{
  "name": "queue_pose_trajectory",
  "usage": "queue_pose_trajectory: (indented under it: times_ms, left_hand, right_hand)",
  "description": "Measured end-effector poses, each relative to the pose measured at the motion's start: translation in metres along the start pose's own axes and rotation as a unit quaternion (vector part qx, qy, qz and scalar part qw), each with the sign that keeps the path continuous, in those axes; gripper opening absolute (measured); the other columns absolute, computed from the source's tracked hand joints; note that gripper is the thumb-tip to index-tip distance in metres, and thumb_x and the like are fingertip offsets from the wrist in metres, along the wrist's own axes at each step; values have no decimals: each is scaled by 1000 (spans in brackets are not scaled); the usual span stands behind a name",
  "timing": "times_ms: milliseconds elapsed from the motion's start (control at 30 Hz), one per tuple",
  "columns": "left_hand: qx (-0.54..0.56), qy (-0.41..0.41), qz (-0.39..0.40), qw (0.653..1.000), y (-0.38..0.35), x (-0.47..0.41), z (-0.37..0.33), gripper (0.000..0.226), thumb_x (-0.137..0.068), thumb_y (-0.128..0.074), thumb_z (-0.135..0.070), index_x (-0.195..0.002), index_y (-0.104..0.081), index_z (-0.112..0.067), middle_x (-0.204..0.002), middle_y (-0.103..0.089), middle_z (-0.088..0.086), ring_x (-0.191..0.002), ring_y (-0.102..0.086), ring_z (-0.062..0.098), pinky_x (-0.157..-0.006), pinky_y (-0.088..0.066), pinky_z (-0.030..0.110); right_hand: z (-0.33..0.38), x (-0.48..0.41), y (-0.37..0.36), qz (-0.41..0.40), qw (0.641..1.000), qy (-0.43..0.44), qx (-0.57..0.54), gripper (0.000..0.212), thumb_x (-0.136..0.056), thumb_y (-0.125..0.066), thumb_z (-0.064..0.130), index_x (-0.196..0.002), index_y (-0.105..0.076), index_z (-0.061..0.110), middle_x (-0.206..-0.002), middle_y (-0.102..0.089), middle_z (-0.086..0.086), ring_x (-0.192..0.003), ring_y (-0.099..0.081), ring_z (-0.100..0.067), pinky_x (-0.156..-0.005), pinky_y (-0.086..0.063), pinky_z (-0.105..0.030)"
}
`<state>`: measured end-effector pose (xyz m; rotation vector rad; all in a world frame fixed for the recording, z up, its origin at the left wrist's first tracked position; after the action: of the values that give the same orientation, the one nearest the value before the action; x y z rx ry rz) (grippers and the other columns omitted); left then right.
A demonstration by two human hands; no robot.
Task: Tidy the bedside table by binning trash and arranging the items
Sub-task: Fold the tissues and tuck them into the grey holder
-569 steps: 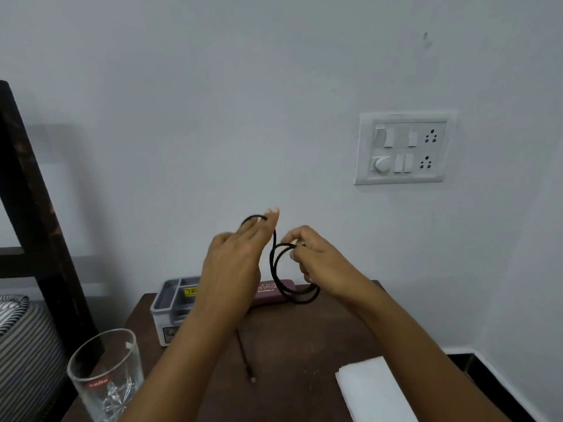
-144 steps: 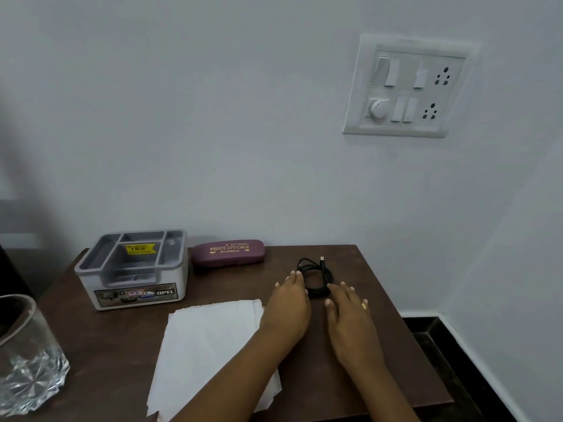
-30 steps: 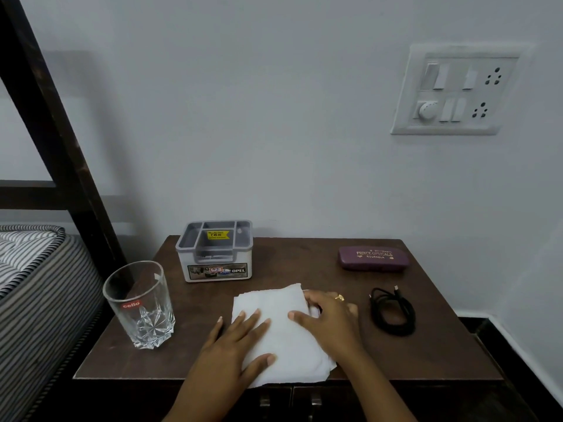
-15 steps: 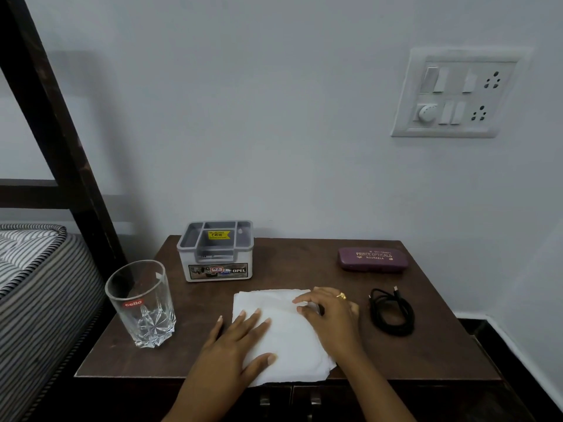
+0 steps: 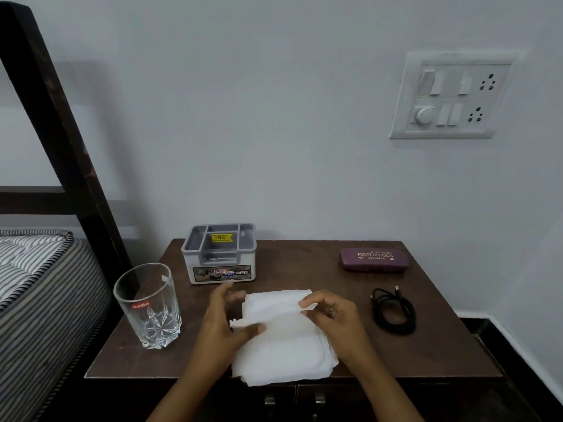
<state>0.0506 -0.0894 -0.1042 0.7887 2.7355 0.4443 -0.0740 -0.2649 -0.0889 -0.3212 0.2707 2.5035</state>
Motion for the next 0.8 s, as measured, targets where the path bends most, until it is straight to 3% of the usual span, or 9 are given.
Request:
queue_pose_trajectory:
  times_ms: [67, 167, 200, 267, 400, 567, 634, 734, 800]
  left_hand:
    - [-1, -5, 17, 1000, -3, -5, -3, 49, -53, -75, -46, -100, -66, -37, -91, -71, -13, -85, -64, 8, -73, -50, 23]
    - [89, 37, 39, 995, -11, -5, -10, 9, -71, -78, -20, -79, -75, -22, -84, -76, -1, -80, -70, 20, -68, -54, 28]
    - [127, 57, 42, 989, -13, -3, -13, 9, -75, -75, -12, -80, -75, -19, -84, -76, 2, -79, -71, 21, -67, -56, 29]
    - [181, 77, 46, 979, -14, -2, -21, 11, -79, -68, -8, -87, -73, -14, -84, -76, 7, -76, -71, 22, -63, -57, 28]
    - [242, 131, 33, 961, -11, -7, -29, 13, -83, -66, -15, -92, -70, -7, -84, -75, 12, -75, -70, 26, -68, -57, 36]
    - [208, 212, 174, 939, -26, 3, -16, 27, -77, -70, -6, -104, -66, -3, -94, -75, 11, -82, -71, 21, -75, -58, 35]
    - [221, 218, 178, 934, -24, 6, -12, 28, -77, -68, 2, -105, -65, -1, -97, -74, 13, -83, -71, 20, -71, -59, 30]
    - [240, 210, 183, 930, -20, 7, -14, 20, -77, -64, 7, -93, -71, -4, -96, -74, 14, -82, -71, 19, -69, -59, 26]
    - [242, 198, 195, 930, -16, 9, -19, 29, -78, -57, 15, -71, -74, -7, -95, -74, 12, -84, -71, 19, -67, -57, 26]
  right_hand:
    - [-1, -1, 2, 10, 999, -32, -31, 31, -77, -68, -9, -86, -73, 21, -91, -72, 3, -81, -64, -7, -76, -49, -22]
    - [-6, -3, -3, 99, 988, -109, -44, 58, -74, -76, 5, -122, -56, 31, -112, -65, 2, -96, -63, -13, -86, -53, -32]
    - [-6, -3, -4, 125, 982, -138, -38, 62, -74, -76, 7, -126, -52, 29, -116, -63, 1, -101, -64, -16, -88, -53, -33]
    - [-2, -5, -4, 154, 973, -170, -14, 47, -77, -75, 9, -120, -59, 20, -114, -68, -3, -103, -66, -18, -87, -54, -32]
    - [3, -8, 2, 125, 964, -223, -67, 29, -81, -71, 17, -109, -67, 12, -107, -72, -4, -101, -67, -22, -90, -53, -39]
    - [-3, 1, -2, 109, 943, -292, -115, 30, -81, -68, 4, -110, -63, 0, -103, -72, -14, -90, -70, -25, -75, -57, -31]
    - [-1, 5, -3, 110, 937, -298, -147, 27, -83, -64, -1, -110, -63, 2, -105, -72, -15, -92, -69, -25, -77, -57, -30]
    - [9, 8, -2, 128, 940, -284, -142, 26, -85, -58, -5, -110, -64, -1, -112, -68, -17, -100, -66, -26, -84, -56, -31]
    - [19, 9, 1, 134, 952, -254, -102, 22, -87, -52, -9, -95, -71, 0, -110, -70, -13, -101, -66, -23, -82, -56, -29]
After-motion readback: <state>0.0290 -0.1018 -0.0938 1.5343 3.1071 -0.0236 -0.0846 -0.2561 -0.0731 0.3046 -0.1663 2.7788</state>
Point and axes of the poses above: each hand's wrist, its own x-axis away from the middle knuckle, its own y-axis out of the back of the hand, z = x × y, the point moved 6 cm from there along -x, towards the middle knuckle
